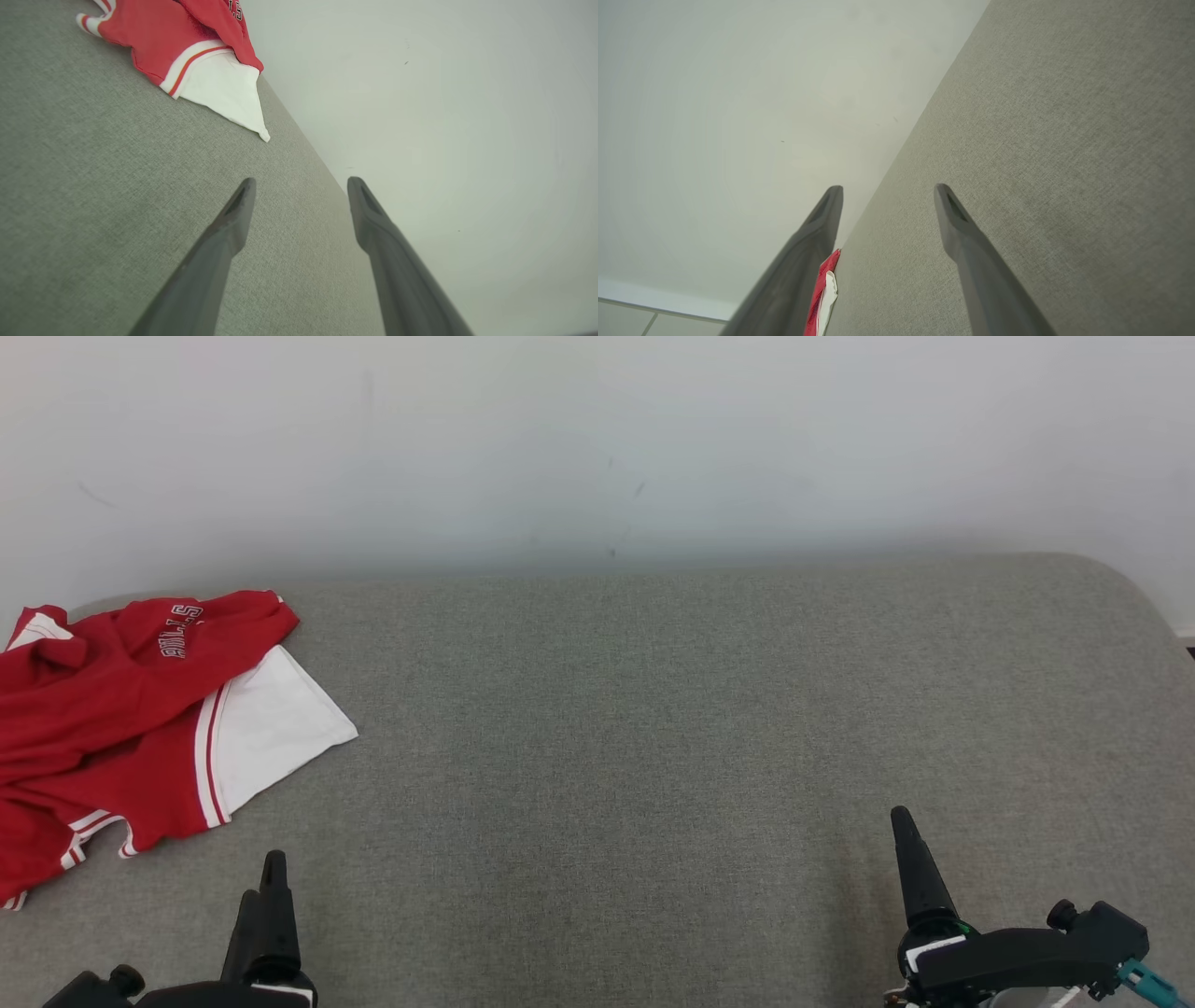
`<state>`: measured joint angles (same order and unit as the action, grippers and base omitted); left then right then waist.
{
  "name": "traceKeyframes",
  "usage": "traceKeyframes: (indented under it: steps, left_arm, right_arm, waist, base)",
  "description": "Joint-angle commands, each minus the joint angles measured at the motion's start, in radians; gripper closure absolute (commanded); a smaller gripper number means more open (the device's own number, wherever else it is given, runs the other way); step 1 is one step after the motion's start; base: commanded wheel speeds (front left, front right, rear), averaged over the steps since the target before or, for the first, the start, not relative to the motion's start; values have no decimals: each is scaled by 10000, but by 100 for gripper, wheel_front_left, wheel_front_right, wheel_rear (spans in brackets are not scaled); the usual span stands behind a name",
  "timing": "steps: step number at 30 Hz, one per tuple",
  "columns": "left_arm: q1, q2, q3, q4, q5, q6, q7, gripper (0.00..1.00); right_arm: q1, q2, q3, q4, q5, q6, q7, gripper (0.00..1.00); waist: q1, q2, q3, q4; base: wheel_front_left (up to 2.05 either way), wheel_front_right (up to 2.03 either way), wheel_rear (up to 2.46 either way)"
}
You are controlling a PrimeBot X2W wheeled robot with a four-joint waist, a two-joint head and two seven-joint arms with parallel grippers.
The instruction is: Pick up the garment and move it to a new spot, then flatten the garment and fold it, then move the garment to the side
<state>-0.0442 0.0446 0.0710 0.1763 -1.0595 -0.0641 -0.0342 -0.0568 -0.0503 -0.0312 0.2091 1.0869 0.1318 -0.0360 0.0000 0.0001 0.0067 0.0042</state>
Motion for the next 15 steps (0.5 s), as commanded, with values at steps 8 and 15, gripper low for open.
traceKeyframes:
  steps: [8,15]
  left_arm:
    - [68,45,-217,-333,1770,250,-333,0]
    - [147,94,-374,-397,3185,425,-568,0]
  right_arm:
    - [-27,-8,172,-219,-1753,-7,-329,0]
    - [13,-7,271,-215,-2927,-8,-560,0]
  waist:
    - [0,-1,2,8]
    - [0,-1,-8,3]
  base:
    - [0,0,0]
    - [0,0,0]
